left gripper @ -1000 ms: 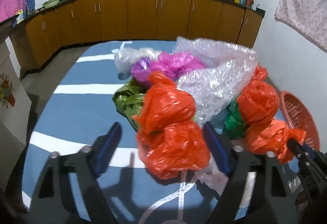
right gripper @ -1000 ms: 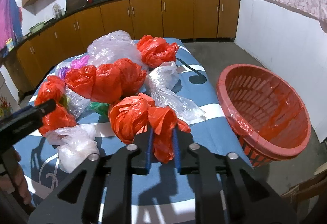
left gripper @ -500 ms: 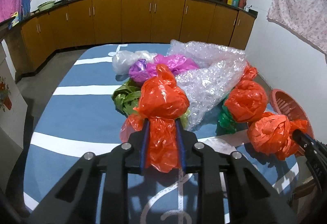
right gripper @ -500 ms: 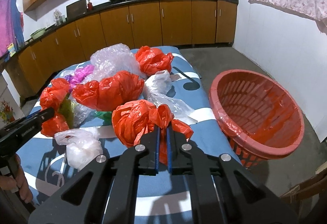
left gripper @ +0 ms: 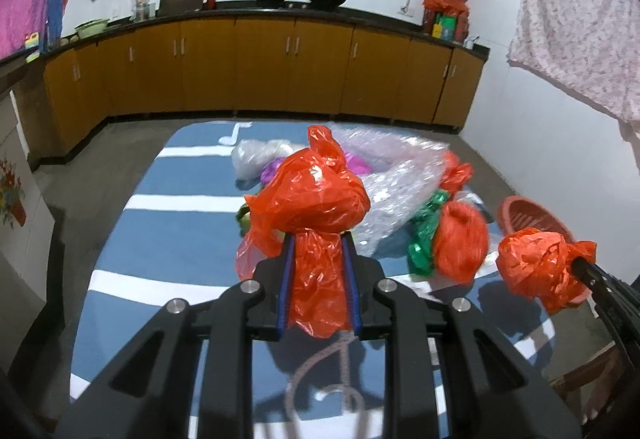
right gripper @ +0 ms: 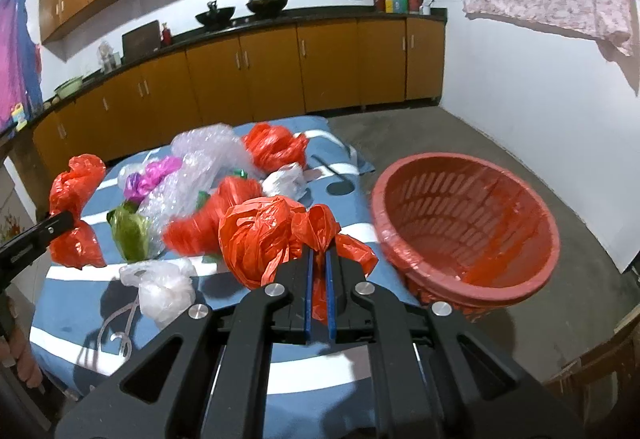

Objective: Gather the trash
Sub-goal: 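Carry the red bag to the orange basket and open the right tool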

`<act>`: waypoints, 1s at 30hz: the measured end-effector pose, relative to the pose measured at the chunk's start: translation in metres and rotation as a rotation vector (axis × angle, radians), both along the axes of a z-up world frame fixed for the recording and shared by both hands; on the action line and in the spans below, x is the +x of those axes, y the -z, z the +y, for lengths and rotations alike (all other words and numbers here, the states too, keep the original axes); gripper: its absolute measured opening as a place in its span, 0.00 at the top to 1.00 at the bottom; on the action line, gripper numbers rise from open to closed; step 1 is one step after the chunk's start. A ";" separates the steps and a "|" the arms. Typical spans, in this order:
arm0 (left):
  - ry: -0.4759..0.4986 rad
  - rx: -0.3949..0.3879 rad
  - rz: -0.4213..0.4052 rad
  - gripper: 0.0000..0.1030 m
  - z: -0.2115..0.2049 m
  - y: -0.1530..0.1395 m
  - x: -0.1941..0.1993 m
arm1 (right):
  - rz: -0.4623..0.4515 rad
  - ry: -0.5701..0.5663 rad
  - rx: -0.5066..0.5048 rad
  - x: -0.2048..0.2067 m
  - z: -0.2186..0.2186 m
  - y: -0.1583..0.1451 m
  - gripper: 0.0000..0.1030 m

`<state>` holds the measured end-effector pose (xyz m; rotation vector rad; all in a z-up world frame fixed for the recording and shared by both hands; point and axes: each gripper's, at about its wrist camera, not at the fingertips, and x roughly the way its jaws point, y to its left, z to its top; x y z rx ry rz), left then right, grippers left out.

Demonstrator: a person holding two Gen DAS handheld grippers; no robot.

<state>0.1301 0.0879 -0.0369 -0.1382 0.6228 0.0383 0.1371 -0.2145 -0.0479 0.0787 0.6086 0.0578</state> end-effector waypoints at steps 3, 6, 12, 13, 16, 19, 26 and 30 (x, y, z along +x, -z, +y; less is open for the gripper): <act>0.041 -0.008 -0.026 0.78 -0.013 -0.011 -0.004 | -0.024 0.039 0.001 -0.002 -0.013 -0.008 0.94; 0.090 -0.013 -0.047 0.78 -0.032 -0.020 -0.004 | -0.041 0.090 0.008 -0.001 -0.029 -0.014 0.95; 0.173 -0.042 -0.053 0.78 -0.068 -0.029 0.005 | -0.075 0.196 0.010 0.002 -0.064 -0.020 0.95; 0.194 -0.044 -0.054 0.78 -0.077 -0.029 0.007 | -0.078 0.216 0.008 0.002 -0.070 -0.021 0.95; 0.254 -0.043 -0.058 0.78 -0.103 -0.030 0.013 | -0.092 0.273 -0.002 0.002 -0.086 -0.023 0.95; 0.312 -0.046 -0.059 0.78 -0.129 -0.030 0.021 | -0.102 0.323 -0.008 0.004 -0.100 -0.025 0.95; 0.433 -0.057 -0.029 0.78 -0.185 -0.018 0.050 | -0.111 0.416 -0.013 0.013 -0.128 -0.025 0.95; 0.488 -0.056 -0.009 0.78 -0.217 -0.011 0.071 | -0.101 0.447 0.017 0.024 -0.140 -0.020 0.95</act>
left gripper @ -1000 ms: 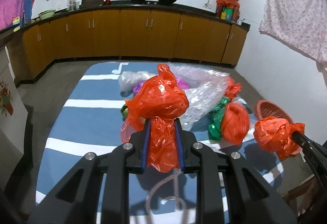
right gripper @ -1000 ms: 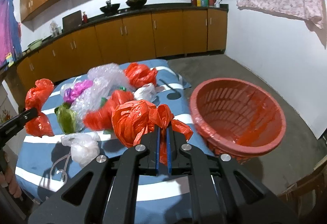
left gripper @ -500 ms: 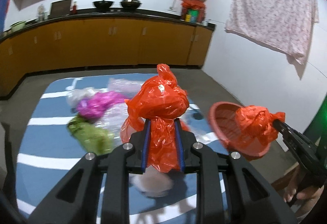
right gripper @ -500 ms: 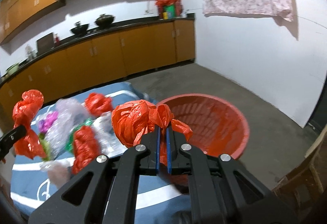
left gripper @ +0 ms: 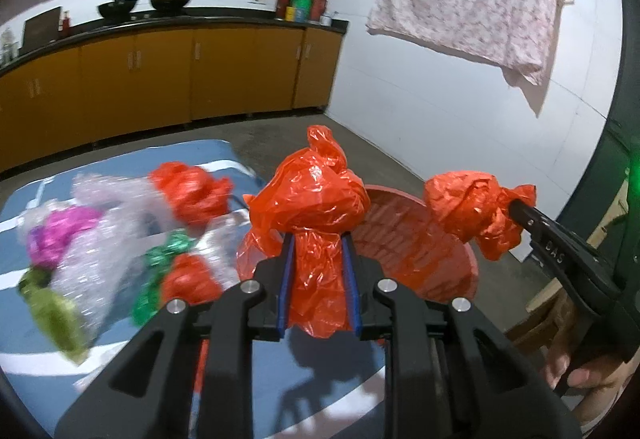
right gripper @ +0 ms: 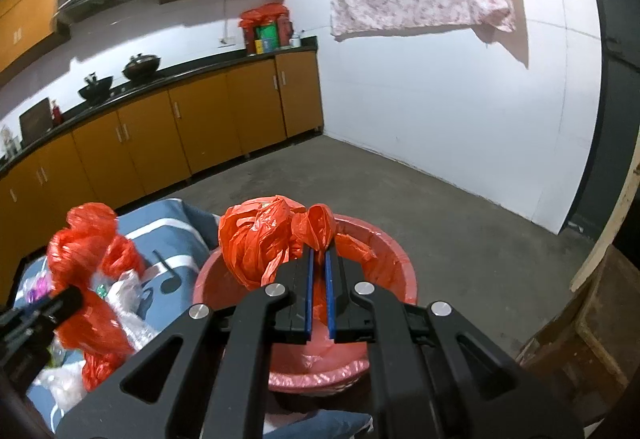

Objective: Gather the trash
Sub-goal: 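Carry the red bag to the orange basket and open the right tool, then return the right tool to the table and grasp a large red bag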

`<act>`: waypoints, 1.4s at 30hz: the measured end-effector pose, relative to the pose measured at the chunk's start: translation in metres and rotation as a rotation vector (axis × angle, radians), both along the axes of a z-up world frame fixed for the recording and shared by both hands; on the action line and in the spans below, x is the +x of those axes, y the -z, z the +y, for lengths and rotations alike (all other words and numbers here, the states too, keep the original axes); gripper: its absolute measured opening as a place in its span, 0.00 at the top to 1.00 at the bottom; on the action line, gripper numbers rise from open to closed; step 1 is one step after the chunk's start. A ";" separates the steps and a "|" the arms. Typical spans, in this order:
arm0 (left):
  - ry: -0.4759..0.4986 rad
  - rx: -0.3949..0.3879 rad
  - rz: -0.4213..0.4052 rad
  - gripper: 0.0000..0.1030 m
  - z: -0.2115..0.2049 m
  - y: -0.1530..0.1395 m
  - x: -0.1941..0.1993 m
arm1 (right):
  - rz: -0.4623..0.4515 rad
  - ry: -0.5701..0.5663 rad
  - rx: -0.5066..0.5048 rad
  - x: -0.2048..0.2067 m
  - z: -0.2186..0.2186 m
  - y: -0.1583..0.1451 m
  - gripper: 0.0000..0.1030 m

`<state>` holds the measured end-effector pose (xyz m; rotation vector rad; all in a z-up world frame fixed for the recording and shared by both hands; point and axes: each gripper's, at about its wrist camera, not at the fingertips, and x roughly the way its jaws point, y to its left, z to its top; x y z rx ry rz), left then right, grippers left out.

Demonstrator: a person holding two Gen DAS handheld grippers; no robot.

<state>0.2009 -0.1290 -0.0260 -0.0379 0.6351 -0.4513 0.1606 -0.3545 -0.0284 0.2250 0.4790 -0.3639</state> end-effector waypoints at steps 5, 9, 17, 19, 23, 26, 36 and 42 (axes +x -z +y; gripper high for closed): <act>0.042 -0.007 0.035 0.78 -0.028 0.009 0.025 | -0.010 0.019 0.016 0.012 -0.012 0.001 0.95; 0.065 -0.005 0.063 0.78 -0.050 0.019 0.042 | -0.027 0.040 0.034 0.023 -0.023 -0.002 0.95; 0.074 -0.017 0.103 0.49 -0.059 0.033 0.056 | -0.038 0.015 0.072 0.033 -0.033 0.002 0.74; 0.057 -0.012 0.101 0.46 -0.053 0.034 0.056 | -0.037 0.023 0.062 0.028 -0.033 0.006 0.58; -0.006 -0.002 0.075 0.35 -0.029 0.027 0.049 | -0.025 0.030 0.051 0.020 -0.034 0.010 0.47; -0.072 0.028 0.022 0.23 -0.013 0.018 0.039 | -0.013 0.038 0.027 0.012 -0.030 0.012 0.40; -0.309 0.148 -0.131 0.11 0.078 -0.010 -0.014 | -0.023 -0.038 -0.063 -0.007 0.006 0.004 0.21; -0.436 0.169 -0.104 0.10 0.140 -0.003 -0.041 | -0.022 -0.156 -0.063 -0.010 0.046 0.004 0.21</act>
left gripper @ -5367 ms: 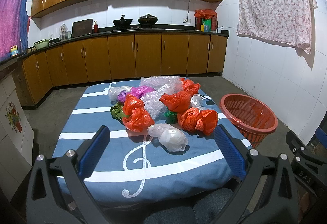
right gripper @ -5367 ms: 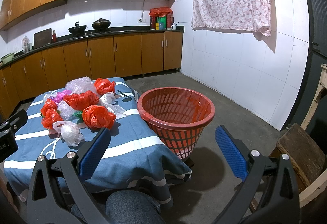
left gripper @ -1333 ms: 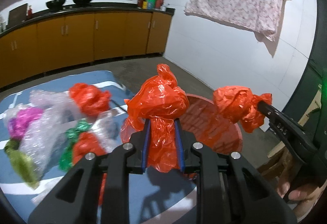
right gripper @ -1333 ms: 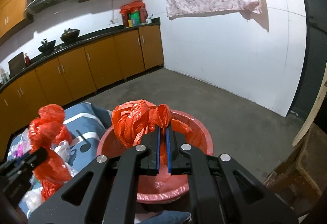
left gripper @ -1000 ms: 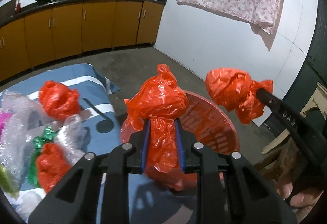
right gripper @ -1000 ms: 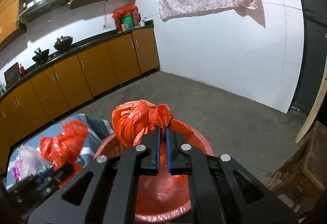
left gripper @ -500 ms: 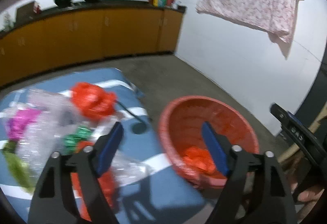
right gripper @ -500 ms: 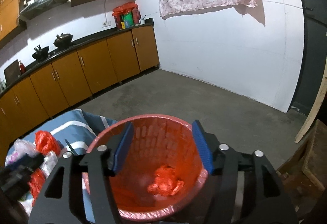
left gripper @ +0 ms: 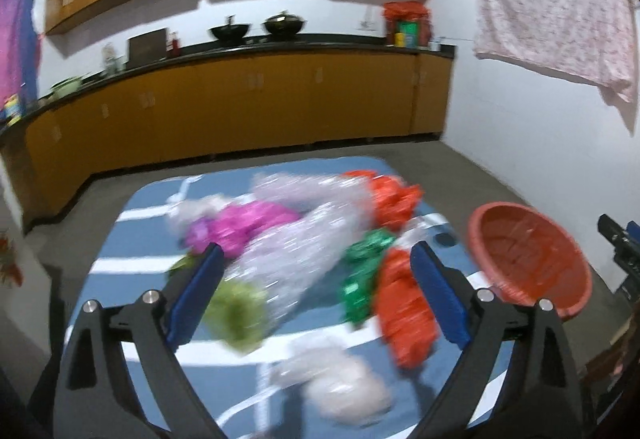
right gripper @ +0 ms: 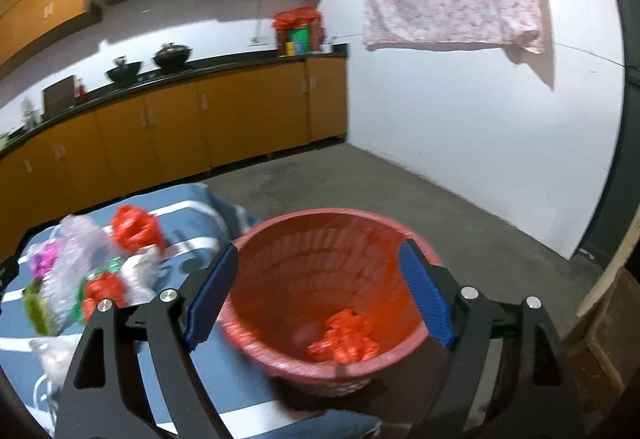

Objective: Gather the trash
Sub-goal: 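Return the right tool to the table and grasp a large red bag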

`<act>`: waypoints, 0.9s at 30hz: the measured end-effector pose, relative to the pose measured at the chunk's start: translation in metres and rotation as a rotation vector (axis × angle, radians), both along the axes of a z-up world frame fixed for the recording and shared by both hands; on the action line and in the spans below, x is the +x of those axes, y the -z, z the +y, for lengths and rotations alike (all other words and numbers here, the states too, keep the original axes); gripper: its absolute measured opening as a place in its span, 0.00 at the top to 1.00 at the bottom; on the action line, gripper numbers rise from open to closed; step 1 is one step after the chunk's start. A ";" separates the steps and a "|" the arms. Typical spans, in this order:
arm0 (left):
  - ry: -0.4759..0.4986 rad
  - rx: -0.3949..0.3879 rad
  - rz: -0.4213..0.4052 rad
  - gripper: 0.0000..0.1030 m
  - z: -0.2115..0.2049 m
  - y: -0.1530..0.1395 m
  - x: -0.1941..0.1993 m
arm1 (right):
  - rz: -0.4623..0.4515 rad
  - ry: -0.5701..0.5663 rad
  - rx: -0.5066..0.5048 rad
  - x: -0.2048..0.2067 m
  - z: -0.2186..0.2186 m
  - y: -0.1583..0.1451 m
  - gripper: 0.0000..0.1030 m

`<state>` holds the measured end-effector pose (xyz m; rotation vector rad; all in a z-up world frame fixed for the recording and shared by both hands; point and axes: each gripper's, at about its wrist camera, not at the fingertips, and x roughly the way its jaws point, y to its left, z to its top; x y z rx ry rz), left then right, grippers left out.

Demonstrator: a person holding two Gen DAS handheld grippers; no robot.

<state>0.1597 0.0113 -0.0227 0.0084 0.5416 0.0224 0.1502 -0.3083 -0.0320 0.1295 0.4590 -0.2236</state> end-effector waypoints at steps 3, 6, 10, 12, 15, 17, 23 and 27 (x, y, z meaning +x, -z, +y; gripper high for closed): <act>-0.051 -0.002 0.018 0.10 0.022 0.007 -0.012 | 0.013 -0.051 0.018 -0.002 0.018 0.005 0.21; -0.106 -0.002 0.027 0.10 0.045 0.012 -0.025 | 0.040 -0.129 0.023 0.000 0.045 0.011 0.21; -0.159 0.004 0.021 0.10 0.064 0.018 -0.043 | 0.059 -0.222 0.020 0.005 0.082 0.018 0.22; -0.187 -0.003 0.017 0.10 0.073 0.019 -0.049 | 0.076 -0.272 0.016 0.011 0.103 0.024 0.22; -0.222 -0.021 0.014 0.10 0.087 0.021 -0.056 | 0.105 -0.323 0.010 0.023 0.130 0.034 0.23; -0.237 -0.032 0.016 0.10 0.094 0.024 -0.060 | 0.122 -0.344 0.002 0.030 0.143 0.041 0.23; -0.265 -0.047 0.036 0.10 0.109 0.032 -0.068 | 0.191 -0.356 -0.041 0.055 0.167 0.062 0.23; -0.266 -0.064 0.043 0.10 0.114 0.036 -0.069 | 0.242 -0.361 -0.053 0.066 0.171 0.076 0.27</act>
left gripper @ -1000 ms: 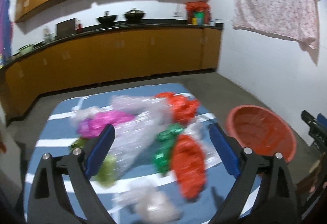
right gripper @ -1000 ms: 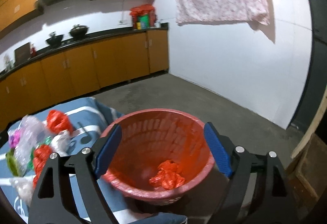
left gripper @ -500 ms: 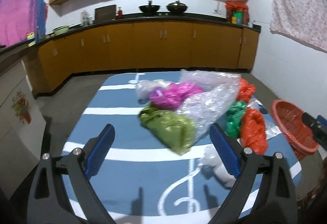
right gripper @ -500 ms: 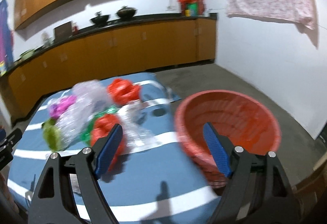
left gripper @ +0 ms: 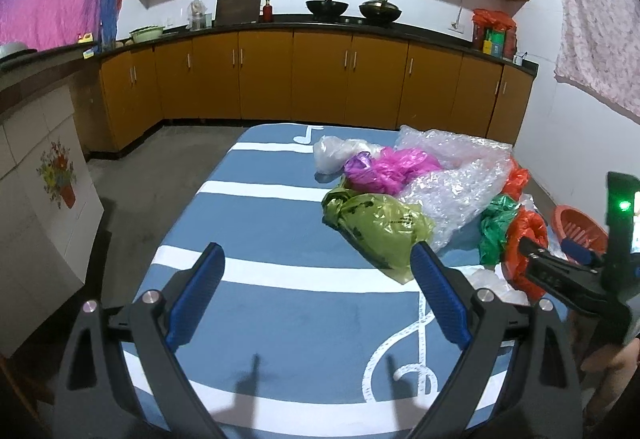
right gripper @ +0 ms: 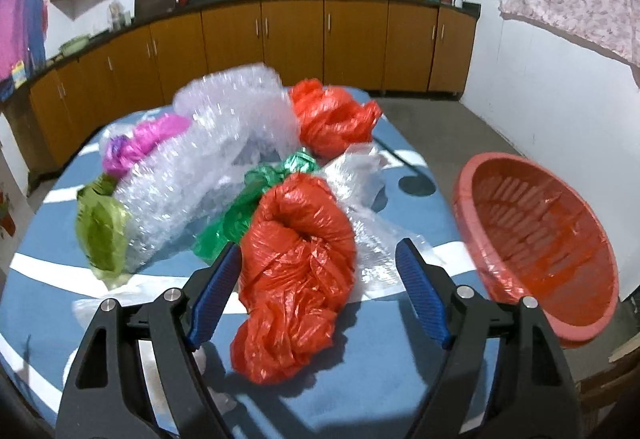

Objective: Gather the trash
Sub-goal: 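Return the right tool to the table and grasp a large red bag, then grasp a white plastic bag with the left tool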

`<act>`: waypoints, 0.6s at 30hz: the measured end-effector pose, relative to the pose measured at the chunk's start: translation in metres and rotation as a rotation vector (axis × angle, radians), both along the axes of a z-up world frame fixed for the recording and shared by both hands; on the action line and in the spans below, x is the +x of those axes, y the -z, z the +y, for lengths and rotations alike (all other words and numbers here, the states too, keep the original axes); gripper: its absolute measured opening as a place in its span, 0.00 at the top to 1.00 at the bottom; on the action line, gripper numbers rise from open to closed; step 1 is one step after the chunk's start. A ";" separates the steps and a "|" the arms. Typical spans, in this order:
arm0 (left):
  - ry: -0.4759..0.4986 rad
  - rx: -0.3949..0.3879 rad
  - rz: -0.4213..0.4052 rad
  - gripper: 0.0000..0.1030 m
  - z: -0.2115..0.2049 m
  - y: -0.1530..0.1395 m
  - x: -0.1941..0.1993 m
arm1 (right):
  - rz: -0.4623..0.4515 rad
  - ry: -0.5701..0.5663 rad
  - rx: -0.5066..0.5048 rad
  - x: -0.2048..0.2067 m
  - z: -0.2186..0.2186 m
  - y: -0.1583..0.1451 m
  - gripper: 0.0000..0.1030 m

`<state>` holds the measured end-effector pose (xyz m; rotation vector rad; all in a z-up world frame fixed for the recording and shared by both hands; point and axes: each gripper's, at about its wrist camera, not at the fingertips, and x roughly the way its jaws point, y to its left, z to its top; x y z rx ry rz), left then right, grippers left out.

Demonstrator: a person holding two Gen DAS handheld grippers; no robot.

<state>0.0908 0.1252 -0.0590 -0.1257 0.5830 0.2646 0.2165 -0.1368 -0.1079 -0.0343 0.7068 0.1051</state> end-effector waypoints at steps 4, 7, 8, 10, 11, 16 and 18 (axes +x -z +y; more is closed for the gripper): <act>0.008 -0.020 0.010 0.11 0.001 0.004 0.002 | 0.025 -0.041 -0.022 0.003 0.007 0.008 0.45; 0.021 -0.038 0.014 0.10 -0.003 0.006 0.003 | 0.017 -0.053 -0.007 -0.001 0.005 0.006 0.49; 0.024 -0.040 0.014 0.10 -0.005 0.007 0.003 | 0.013 -0.050 0.005 -0.004 0.003 0.004 0.49; 0.037 -0.043 0.016 0.10 -0.009 0.007 0.003 | -0.001 -0.040 0.026 -0.008 -0.003 -0.002 0.49; 0.044 -0.045 0.016 0.10 -0.011 0.008 0.003 | -0.009 -0.036 0.038 -0.011 -0.007 -0.005 0.49; 0.092 -0.050 0.024 0.11 -0.029 0.010 0.005 | -0.053 -0.014 0.076 -0.030 -0.028 -0.025 0.49; 0.123 -0.065 0.034 0.10 -0.040 0.011 0.008 | -0.074 0.008 0.074 -0.039 -0.040 -0.032 0.49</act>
